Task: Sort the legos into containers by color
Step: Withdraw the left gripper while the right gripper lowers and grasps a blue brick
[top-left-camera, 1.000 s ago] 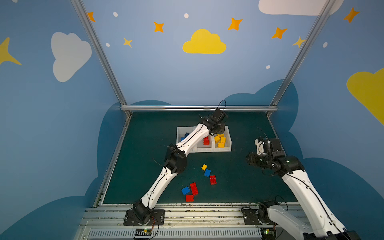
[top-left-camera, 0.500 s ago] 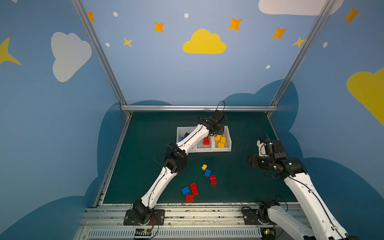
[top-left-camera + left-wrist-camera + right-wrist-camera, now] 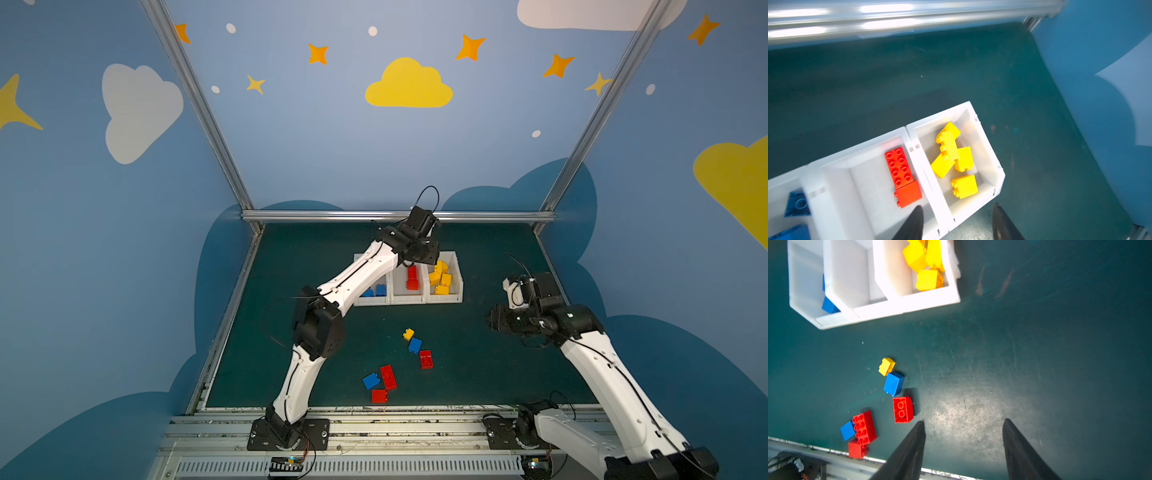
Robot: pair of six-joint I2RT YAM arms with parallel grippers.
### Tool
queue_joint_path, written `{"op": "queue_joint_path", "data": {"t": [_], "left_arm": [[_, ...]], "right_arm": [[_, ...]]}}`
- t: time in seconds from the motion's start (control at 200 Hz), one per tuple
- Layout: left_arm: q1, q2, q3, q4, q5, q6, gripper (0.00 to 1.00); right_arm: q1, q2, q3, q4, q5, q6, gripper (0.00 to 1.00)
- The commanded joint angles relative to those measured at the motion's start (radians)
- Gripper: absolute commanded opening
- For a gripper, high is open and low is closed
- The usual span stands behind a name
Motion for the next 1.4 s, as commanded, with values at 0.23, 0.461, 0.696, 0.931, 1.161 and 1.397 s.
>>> {"op": "queue_joint_path", "data": {"t": [0.23,0.461,0.696,0.931,1.161,1.397], "left_arm": [[0.064,-0.569,-0.719,0.291,-0.110,-0.083,0.55],[0.067,-0.860,-0.965,0.222,-0.196,-0.134,0.57],[0.076,-1.066,-1.159,0.210,-0.273,-0.207,0.59],[0.088,-1.105,-1.251,0.257,-0.282,-0.246,0.59],[0.109,-1.065,-1.233,0.243,-0.270,-0.211,0.62],[0.115,-1.058,-1.256,0.269,-0.256,-0.238,0.62]], "right_arm": [[0.202,0.254,0.095,0.129,-0.012,0.039,0.60],[0.325,0.468,0.204,0.077,0.042,0.048,0.62],[0.436,0.684,0.347,-0.028,0.071,0.013,0.64],[0.500,0.791,0.382,0.007,0.080,0.095,0.68],[0.530,0.879,0.434,0.014,0.073,0.141,0.69],[0.538,0.903,0.413,0.072,-0.018,0.154,0.67]]}}
